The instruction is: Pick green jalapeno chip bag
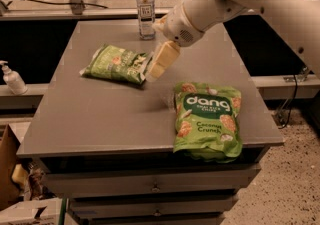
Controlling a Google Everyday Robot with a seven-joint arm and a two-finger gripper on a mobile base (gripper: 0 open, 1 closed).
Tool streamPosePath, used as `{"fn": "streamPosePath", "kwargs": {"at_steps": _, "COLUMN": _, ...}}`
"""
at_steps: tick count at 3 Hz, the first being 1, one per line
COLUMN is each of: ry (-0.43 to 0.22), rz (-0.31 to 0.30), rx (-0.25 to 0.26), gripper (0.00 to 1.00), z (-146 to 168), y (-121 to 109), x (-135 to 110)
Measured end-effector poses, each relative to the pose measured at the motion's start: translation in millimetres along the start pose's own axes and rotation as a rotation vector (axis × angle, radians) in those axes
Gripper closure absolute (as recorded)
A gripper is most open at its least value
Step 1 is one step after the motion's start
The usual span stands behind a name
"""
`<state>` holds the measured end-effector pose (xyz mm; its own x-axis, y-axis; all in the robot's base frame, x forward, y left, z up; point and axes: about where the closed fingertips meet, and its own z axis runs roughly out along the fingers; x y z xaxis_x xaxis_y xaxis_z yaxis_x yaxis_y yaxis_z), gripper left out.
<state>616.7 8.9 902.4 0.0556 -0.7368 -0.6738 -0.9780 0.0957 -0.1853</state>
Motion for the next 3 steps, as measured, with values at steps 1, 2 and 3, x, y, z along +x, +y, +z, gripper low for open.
{"fn": "streamPosePath", "kwargs": {"at_steps": 1, "ry": 0.016, "rz": 0.005, "rx": -0.012, "gripper": 0.0, "z": 30.0, "y": -4.5, "x": 0.2}}
{"fn": "streamPosePath", "kwargs": {"at_steps": 2, "ry": 0.028, "rz": 0.025, "rx": -0.018, "gripper": 0.0, "z": 50.6, "y": -7.1, "x": 8.2}}
{"fn": "streamPosePath", "kwargs": {"at_steps": 3, "ry": 0.024, "rz": 0.033, "rx": -0.029, "gripper": 0.0, "z": 66.9, "y": -7.2, "x": 6.6}}
